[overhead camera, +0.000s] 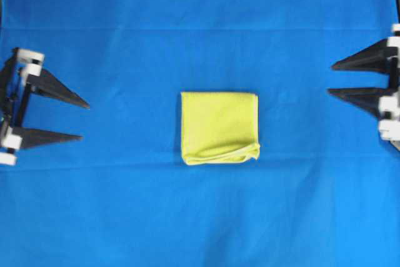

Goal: Fold the yellow towel.

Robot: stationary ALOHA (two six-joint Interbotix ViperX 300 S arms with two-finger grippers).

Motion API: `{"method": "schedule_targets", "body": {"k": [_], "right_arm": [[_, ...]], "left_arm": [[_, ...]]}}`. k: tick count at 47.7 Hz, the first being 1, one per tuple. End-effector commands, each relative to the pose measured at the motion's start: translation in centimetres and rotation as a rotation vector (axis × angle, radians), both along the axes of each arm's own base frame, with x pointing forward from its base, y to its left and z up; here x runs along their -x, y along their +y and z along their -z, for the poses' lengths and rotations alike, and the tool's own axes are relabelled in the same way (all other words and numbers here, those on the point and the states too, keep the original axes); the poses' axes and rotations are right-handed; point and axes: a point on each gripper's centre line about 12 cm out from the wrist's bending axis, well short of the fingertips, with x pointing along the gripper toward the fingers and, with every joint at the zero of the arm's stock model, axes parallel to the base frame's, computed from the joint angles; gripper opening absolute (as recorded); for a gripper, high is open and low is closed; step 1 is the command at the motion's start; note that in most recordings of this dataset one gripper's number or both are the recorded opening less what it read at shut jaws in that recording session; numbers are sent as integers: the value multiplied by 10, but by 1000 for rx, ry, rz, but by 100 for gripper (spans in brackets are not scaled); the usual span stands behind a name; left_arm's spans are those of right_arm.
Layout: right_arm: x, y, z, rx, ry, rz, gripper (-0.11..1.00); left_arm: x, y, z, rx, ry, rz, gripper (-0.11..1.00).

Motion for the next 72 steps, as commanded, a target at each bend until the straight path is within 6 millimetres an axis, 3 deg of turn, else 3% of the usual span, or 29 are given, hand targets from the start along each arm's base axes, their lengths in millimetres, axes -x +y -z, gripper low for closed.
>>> {"method": "schedule_targets", "body": {"k": [1, 16, 25, 72], "right_arm": [[12, -4, 2, 4, -32, 0, 56], [40, -14, 40, -9, -61, 17, 56], [45, -17, 59, -24, -58, 40, 56], [45, -18, 61, -26, -62, 56, 56]], "left_arm": [[12, 5, 0, 5, -38, -18, 61], [48, 23, 35, 24, -78, -106, 61], [54, 26, 42, 25, -83, -123, 61], [53, 26, 43, 25, -83, -123, 60]]}}
